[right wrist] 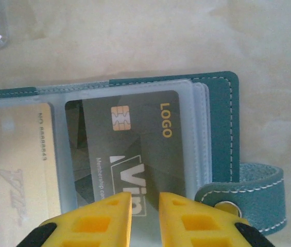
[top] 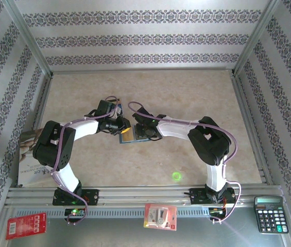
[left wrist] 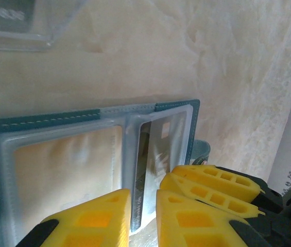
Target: Take the credit cards out of the card holder
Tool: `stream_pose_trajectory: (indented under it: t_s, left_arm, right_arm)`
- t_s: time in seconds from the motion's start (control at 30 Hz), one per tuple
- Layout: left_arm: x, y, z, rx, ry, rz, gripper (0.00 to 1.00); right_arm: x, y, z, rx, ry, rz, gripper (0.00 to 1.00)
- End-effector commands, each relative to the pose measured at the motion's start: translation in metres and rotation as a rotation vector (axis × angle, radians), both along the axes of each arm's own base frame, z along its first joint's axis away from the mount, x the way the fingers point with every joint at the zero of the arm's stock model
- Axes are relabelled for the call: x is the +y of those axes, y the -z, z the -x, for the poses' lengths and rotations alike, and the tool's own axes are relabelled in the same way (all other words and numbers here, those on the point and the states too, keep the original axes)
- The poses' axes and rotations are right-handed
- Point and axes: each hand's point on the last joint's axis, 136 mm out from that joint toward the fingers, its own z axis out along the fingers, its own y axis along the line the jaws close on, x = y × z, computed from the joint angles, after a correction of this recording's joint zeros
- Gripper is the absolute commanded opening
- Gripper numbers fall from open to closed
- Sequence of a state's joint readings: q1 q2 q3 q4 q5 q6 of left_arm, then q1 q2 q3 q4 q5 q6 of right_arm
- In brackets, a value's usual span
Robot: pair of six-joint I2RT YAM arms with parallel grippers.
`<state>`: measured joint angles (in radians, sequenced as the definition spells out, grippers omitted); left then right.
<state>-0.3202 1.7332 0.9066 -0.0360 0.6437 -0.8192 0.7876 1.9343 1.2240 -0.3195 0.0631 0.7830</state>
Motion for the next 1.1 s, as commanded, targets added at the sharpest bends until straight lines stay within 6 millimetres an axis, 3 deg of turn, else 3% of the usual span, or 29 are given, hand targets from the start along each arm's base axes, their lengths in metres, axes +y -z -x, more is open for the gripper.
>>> stream_pose_trajectory:
  t_s: [0.0,0.4,0.63,0.87,1.07]
  left_arm:
    - [-0.013,-0.001,0.000,-0.006,0.045,0.015,0.20]
    - [-0.032,0.013,0.002,0.023,0.079,0.023,0.17]
    - [-0.008,0.038,0.012,0.054,0.054,-0.130,0.15]
    - [-0.004,0.050,0.018,0.081,0.062,-0.160,0.14]
    - [-0.003,0.051,0.018,0.078,0.063,-0.164,0.16]
  right_arm:
    - [-0.006,0.014,0.004,0.051,0.013,0.029,0.23]
    - [-0.011,0.017,0.005,0.075,0.042,-0.019,0.23]
    - [-0.008,0.011,0.002,0.064,0.051,-0.087,0.22]
    - [-0.007,-0.019,-0.008,-0.023,0.033,-0.144,0.22]
    - [-0.019,-0.012,-0.012,-0.021,0.044,-0.082,0.24]
